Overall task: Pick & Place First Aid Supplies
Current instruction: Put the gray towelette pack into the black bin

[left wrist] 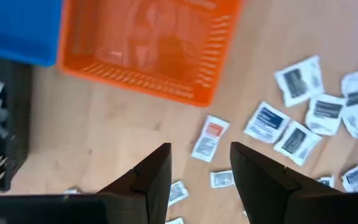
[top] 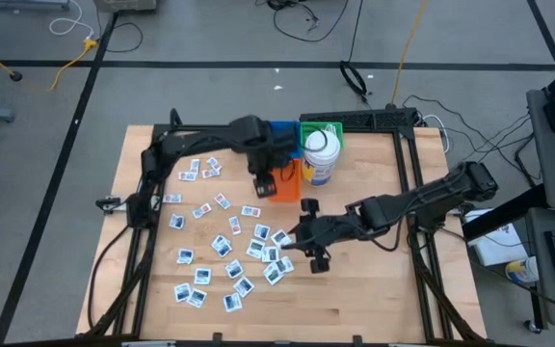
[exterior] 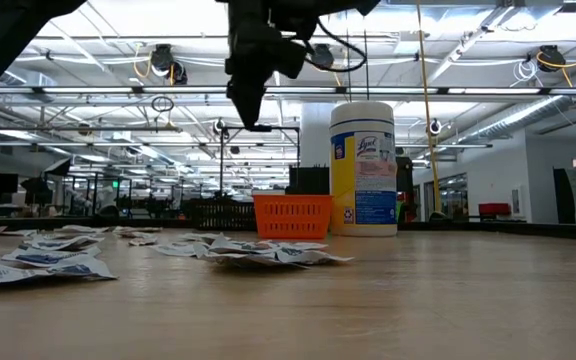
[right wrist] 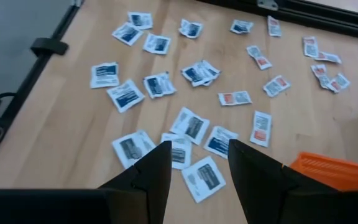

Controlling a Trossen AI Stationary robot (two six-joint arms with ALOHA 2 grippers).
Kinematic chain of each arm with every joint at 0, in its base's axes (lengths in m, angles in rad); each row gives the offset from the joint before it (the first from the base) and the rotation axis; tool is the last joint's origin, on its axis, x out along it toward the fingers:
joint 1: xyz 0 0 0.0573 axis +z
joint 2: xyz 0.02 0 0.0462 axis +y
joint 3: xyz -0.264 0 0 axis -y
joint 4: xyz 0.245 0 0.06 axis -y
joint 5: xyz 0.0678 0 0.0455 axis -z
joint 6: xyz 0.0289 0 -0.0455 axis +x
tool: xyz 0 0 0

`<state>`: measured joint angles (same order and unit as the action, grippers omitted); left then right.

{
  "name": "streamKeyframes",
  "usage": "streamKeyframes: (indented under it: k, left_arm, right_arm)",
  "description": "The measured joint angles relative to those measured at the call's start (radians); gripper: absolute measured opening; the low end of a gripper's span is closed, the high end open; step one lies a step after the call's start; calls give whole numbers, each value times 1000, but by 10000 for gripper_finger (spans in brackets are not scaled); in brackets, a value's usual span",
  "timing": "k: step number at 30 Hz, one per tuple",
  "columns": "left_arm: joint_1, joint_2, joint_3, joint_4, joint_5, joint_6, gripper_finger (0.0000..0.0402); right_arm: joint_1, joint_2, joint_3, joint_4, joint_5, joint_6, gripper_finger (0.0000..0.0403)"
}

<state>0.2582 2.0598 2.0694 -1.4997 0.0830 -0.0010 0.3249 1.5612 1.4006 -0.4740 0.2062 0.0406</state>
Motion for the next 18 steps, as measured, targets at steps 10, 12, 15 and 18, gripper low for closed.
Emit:
streamKeyframes:
  k: [10, 12, 15, 18]
  left_arm:
    - [-170, -7, -131, 42, -6, -29, 188]
    - [-211, -8, -171, 62, -5, -39, 192]
    - [-273, -8, -238, 107, -5, -67, 199]
    - [-334, -8, -293, 132, -2, -103, 203]
  right_arm:
    - [58, 0, 0, 37, 1, 0, 150]
    - [63, 0, 0, 54, 1, 0, 150]
    - [70, 0, 0, 73, 1, 0, 150]
    - [76, 0, 0, 89, 1, 1, 150]
